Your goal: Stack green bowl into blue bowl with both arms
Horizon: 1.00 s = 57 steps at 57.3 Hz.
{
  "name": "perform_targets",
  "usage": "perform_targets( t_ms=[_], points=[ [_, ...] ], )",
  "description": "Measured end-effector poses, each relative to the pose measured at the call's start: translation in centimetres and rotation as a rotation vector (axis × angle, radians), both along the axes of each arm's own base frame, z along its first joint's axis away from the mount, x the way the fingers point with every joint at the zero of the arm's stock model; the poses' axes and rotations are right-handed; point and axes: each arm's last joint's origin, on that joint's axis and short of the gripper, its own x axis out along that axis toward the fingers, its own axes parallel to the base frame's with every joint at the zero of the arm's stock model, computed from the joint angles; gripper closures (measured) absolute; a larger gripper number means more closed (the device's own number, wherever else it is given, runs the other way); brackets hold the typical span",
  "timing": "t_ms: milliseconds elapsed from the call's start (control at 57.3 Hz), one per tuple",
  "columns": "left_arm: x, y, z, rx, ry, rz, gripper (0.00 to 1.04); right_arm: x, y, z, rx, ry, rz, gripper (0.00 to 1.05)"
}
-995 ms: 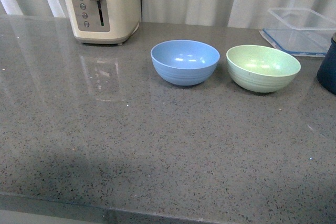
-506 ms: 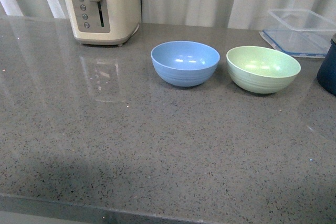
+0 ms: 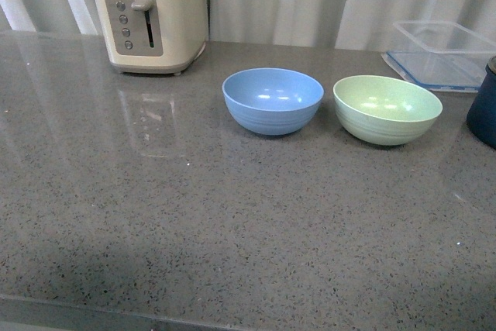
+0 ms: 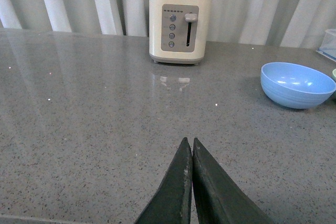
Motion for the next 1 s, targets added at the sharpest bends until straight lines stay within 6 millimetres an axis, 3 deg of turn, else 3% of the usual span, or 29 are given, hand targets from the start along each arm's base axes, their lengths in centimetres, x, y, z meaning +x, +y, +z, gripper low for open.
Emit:
perform_targets(
  t_ms=[663,820,908,995],
  points=[
    [-1.7,0.0,-0.4,0.000,0.006,0.000,1.01,0.0,0.0,0.0,0.000,0.000,0.000,0.10],
    [-1.7,0.0,-0.4,0.000,0.006,0.000,0.78,0.0,0.0,0.0,-0.003,0.001,0.003,0.10],
    [-1.7,0.0,-0.4,0.000,0.006,0.000,0.63,0.1,0.1,-0.1,-0.059,0.064,0.101,0.10],
    [-1.7,0.0,-0.4,0.000,0.007,0.000,0.49,0.6,0.4,1.1,-0.075,0.080,0.146,0.10]
  ],
)
